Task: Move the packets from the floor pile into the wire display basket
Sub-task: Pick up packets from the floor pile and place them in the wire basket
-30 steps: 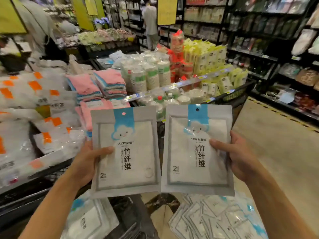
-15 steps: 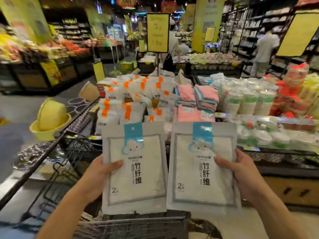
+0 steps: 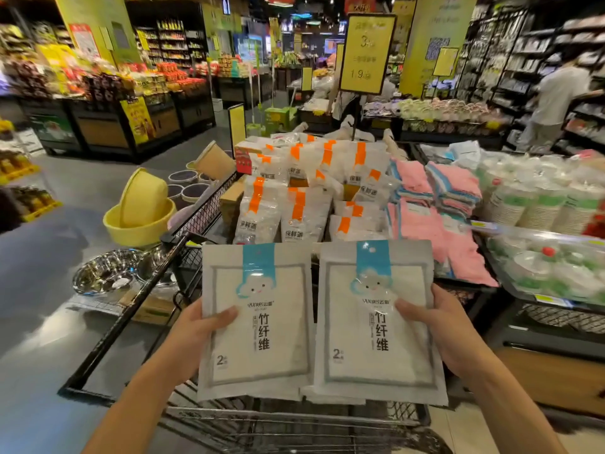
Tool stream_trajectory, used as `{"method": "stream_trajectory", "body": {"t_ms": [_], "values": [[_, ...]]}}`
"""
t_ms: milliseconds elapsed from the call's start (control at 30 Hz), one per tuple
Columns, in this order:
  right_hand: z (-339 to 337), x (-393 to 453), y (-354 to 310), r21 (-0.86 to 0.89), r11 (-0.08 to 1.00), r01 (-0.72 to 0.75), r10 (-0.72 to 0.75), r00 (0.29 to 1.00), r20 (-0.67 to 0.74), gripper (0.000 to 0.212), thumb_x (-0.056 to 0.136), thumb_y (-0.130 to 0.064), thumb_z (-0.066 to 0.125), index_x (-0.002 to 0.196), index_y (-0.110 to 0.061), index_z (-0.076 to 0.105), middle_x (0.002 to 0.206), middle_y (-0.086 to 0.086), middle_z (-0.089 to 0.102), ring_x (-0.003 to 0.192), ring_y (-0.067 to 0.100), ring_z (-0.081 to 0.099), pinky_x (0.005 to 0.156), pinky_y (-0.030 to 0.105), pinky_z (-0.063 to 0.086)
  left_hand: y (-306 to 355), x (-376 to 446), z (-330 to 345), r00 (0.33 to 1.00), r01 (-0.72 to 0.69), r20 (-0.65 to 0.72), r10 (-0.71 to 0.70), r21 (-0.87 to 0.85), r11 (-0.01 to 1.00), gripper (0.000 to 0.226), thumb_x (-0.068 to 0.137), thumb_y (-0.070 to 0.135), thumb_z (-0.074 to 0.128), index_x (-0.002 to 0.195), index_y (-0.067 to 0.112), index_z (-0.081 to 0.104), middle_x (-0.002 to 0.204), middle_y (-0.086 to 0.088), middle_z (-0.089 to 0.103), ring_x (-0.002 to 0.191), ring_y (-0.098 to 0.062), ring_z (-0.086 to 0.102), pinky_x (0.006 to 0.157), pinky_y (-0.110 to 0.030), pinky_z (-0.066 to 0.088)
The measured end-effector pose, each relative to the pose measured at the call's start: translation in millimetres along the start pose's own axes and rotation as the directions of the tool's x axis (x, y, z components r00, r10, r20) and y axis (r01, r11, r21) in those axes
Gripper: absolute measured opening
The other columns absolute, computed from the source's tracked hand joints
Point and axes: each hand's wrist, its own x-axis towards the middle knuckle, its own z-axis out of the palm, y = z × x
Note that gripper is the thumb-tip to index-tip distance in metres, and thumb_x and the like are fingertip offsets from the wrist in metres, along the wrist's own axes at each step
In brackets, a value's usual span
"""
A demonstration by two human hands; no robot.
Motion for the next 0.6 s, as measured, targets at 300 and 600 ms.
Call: {"method": "stream_trajectory", "body": {"t_ms": [300, 600], "values": [[27.2, 28.8, 53.5, -0.069, 0.985, -0.156, 0.15, 0.985, -0.079, 0.039, 0.089, 0.001, 0.07, 0.127, -0.006, 0.06, 0.108, 0.018, 0.077, 0.097, 0.039, 0.076, 0.08, 0.054, 0.063, -46.0, 56.9, -52.8, 0.986, 0.163, -0.024, -0.163, 0.034, 0.986, 0.045, 0.091, 0.006, 0.068, 0.134, 0.006, 0.057, 0.119, -0.019, 0.073, 0.108, -0.039, 0.071, 0.096, -0.06, 0.054], [22.4, 105.6, 100.6, -0.114, 0.944, -0.311, 0.3, 0.948, -0.102, 0.034, 0.091, 0.003, 0.069, 0.121, -0.009, 0.061, 0.102, 0.014, 0.079, 0.089, 0.032, 0.078, 0.061, 0.037, 0.064, -88.7, 110.7, -50.1, 0.942, 0.321, -0.129, -0.311, 0.068, 0.945, 0.027, 0.098, 0.006, 0.06, 0.122, 0.018, 0.062, 0.111, -0.008, 0.077, 0.101, -0.027, 0.075, 0.083, -0.048, 0.059]]}}
